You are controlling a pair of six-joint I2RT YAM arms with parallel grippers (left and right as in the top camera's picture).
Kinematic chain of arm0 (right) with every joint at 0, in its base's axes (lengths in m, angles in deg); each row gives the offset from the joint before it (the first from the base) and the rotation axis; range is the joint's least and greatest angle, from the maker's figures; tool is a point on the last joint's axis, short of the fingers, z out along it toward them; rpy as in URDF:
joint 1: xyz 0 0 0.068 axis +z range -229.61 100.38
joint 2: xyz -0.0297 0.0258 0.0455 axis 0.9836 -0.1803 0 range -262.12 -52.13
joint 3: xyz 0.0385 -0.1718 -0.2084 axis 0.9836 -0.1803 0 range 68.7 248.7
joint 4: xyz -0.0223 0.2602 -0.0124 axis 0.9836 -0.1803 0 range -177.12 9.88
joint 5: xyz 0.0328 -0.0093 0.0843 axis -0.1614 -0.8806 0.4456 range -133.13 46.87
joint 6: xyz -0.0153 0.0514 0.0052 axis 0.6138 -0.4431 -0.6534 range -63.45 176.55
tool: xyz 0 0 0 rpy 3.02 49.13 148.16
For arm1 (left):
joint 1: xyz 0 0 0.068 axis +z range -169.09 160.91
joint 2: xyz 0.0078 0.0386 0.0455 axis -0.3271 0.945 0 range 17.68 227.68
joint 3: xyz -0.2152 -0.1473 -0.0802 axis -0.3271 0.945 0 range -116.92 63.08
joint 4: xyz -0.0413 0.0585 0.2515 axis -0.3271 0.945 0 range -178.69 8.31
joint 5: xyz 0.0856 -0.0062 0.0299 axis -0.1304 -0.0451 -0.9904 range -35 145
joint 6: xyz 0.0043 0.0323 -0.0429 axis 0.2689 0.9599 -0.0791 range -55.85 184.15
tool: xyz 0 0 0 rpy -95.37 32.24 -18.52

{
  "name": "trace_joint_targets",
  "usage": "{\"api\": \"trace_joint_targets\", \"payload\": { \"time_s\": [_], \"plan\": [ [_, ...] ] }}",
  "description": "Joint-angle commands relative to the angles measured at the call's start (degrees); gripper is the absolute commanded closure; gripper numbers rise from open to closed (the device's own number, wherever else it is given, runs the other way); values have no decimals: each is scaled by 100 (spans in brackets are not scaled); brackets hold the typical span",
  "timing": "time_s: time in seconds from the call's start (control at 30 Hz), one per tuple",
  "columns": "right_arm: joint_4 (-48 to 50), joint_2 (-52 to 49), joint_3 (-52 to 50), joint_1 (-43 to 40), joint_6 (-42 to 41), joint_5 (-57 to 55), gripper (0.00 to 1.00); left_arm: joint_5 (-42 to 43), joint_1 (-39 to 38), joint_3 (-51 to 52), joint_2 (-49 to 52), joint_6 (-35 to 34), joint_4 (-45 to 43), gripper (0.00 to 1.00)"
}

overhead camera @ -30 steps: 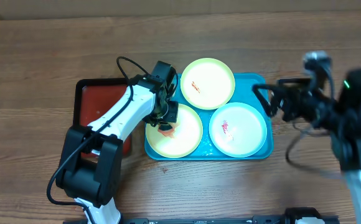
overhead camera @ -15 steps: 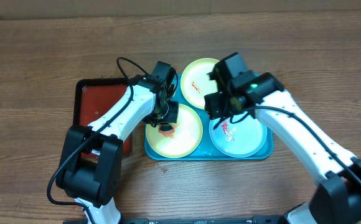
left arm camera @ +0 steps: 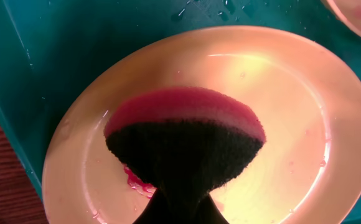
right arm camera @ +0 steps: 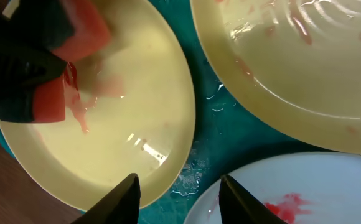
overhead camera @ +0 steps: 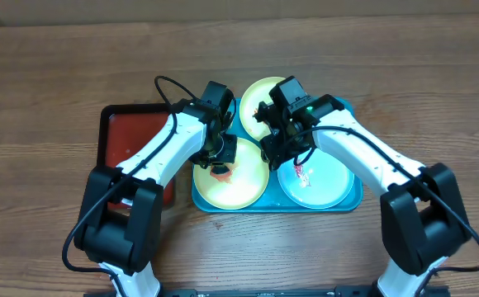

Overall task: Clean dirty plates on tray and stack at the side
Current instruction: 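Reach the right gripper to the yellow plate rim and grasp it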

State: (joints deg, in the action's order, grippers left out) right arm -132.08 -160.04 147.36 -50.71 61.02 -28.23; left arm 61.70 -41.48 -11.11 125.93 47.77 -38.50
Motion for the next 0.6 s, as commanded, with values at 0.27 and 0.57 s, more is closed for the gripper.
{"api": "trace_joint_targets", "payload": {
  "time_s": [0.27,0.57],
  "plan": [
    [177,-446,144,2,673,175,61,46,-13,-7,-142,-52,13,96],
    [151,-820,144,-4,691,337,61,131,-13,-7,-142,-33,57,96]
  ]
}}
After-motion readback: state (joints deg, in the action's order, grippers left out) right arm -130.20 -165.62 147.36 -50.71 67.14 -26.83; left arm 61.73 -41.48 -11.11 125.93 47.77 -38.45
